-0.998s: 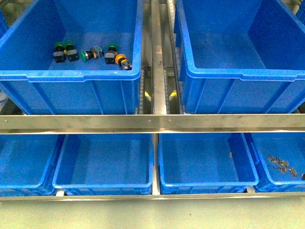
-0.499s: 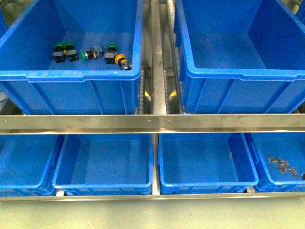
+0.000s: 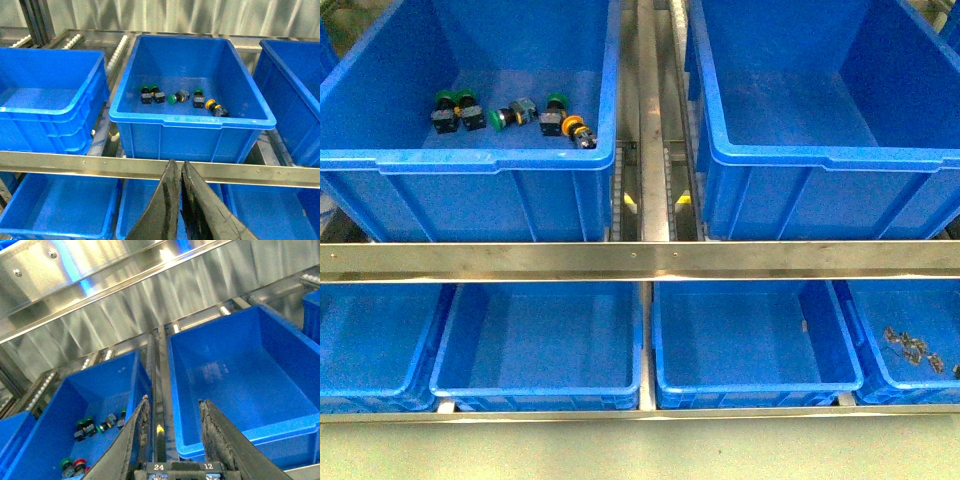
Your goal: Pick red and yellow buttons and place in box
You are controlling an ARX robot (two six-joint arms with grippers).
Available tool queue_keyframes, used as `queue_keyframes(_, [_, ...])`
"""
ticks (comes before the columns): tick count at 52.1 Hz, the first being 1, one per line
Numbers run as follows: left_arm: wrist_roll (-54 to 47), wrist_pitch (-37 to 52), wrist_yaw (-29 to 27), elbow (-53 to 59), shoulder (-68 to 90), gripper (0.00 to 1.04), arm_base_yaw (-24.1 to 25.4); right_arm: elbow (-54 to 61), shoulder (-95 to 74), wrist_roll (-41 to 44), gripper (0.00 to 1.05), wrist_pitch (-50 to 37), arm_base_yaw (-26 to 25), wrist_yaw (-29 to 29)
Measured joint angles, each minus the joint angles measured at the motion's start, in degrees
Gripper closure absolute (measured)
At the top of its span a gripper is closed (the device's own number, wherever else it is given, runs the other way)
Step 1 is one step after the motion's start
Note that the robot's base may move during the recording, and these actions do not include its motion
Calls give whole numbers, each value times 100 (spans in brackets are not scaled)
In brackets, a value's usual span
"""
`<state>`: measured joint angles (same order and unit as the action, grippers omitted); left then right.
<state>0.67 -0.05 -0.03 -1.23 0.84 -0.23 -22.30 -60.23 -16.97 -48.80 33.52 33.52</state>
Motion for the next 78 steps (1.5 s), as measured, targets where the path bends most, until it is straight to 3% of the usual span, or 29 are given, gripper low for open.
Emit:
queue_keyframes(25, [-4,0,0,0,0,103,0,7,83,391,81,33,219,306])
queue_keyframes(34, [2,0,2,0,0,102,0,57,76,949,81,-238,361,627])
queue_keyframes(45, [-2,0,0,0,0,65,0,173,-17,1926,81,-566,581,988])
queue_keyframes(55, [-4,0,-13,0,0,18,0,389,28,2164,81,-551,745,1178])
queue_keyframes(59, [-7,0,-15,0,0,7,2,474,81,2181,81,-546,745,1281])
queue_keyframes(78, [-13,0,0,0,0,8,2,822,455,2197,81,-409,732,1370])
